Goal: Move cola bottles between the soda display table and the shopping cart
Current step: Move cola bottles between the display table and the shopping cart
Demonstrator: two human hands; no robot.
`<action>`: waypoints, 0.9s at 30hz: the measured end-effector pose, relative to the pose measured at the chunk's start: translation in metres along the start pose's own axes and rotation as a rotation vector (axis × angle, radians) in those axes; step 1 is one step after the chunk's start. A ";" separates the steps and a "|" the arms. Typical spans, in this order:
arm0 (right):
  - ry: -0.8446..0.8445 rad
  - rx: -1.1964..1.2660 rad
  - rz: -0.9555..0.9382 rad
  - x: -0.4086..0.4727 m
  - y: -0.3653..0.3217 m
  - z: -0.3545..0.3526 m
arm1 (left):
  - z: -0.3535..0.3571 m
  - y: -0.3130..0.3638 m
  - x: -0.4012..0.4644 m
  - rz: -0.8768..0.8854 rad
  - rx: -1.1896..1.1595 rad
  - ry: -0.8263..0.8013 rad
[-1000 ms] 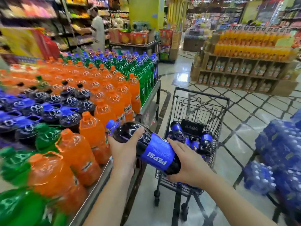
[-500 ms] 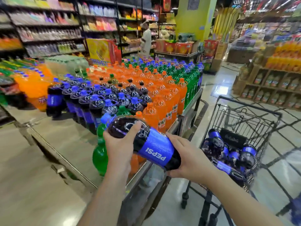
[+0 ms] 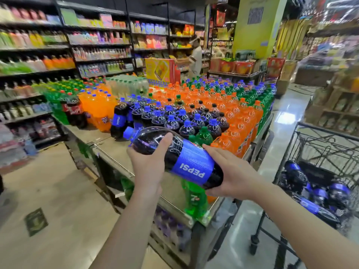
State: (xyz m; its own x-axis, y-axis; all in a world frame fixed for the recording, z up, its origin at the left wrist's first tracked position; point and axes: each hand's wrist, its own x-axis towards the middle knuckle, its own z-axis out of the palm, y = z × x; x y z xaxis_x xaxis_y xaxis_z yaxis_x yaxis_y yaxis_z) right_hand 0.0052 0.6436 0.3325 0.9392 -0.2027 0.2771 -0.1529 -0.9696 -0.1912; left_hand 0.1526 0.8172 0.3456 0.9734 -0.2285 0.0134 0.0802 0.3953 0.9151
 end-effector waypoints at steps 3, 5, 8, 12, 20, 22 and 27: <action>-0.028 0.011 -0.032 0.022 -0.030 0.009 | -0.031 0.015 0.017 0.020 0.007 0.028; -0.038 0.016 -0.058 0.039 -0.046 0.016 | -0.049 0.022 0.028 0.033 0.015 0.049; -0.070 0.064 -0.096 0.069 -0.064 0.035 | -0.077 0.026 0.049 0.045 0.001 0.107; -0.103 0.078 -0.167 0.118 -0.083 0.063 | -0.110 0.025 0.088 0.041 0.010 0.204; -0.186 0.127 -0.290 0.257 -0.088 0.118 | -0.143 0.019 0.196 0.032 0.012 0.345; -0.204 0.147 -0.313 0.298 -0.086 0.129 | -0.144 0.019 0.230 0.034 0.002 0.374; -0.223 0.170 -0.365 0.392 -0.074 0.145 | -0.135 0.022 0.310 0.053 -0.007 0.399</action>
State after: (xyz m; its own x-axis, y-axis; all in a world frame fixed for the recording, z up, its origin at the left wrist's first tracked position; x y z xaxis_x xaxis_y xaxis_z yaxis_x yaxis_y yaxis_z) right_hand 0.4288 0.6555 0.3185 0.9683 0.2003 0.1492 0.2353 -0.9319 -0.2760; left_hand 0.4850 0.8750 0.3159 0.9829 0.1554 -0.0986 0.0279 0.4040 0.9143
